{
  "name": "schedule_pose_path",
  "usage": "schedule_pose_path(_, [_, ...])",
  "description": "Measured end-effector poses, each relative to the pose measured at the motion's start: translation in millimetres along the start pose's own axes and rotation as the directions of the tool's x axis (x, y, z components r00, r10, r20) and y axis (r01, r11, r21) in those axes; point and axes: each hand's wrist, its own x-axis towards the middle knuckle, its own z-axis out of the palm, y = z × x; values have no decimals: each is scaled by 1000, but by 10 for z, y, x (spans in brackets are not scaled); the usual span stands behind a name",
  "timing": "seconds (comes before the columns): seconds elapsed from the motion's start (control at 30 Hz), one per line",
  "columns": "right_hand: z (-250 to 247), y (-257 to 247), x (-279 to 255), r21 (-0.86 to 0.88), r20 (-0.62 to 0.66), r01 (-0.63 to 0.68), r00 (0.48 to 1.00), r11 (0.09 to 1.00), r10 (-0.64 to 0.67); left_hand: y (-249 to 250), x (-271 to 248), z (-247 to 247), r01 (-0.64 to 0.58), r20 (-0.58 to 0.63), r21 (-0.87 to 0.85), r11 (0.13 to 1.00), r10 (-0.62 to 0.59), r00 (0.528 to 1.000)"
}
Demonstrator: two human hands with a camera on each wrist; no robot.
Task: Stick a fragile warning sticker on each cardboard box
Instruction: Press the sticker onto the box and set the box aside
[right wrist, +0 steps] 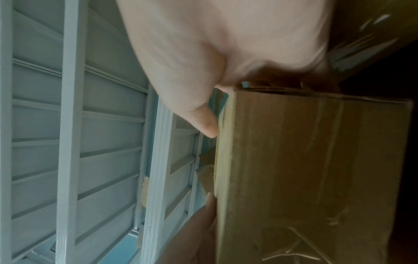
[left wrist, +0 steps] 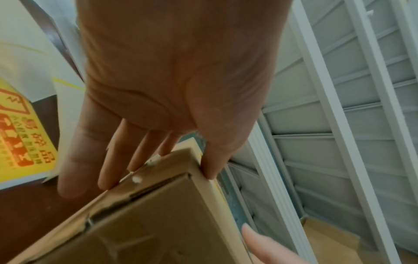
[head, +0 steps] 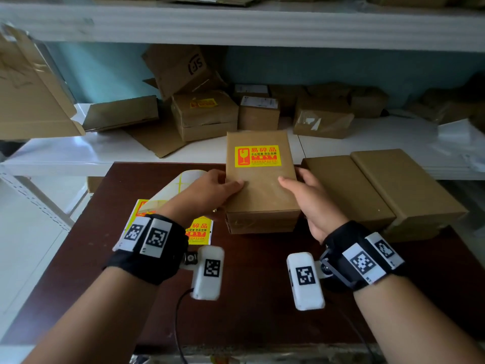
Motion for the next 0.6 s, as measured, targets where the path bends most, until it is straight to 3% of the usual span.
schedule_pose_path(0.3, [18,74,23,-210,70,-79,993,975,95,-80,51,152,45,25,60,997,-46,999])
schedule_pose_path(0.6, [51,93,41,-186,48,-67,996,980,77,-116,117,163,12,-42,133,991,-6,999])
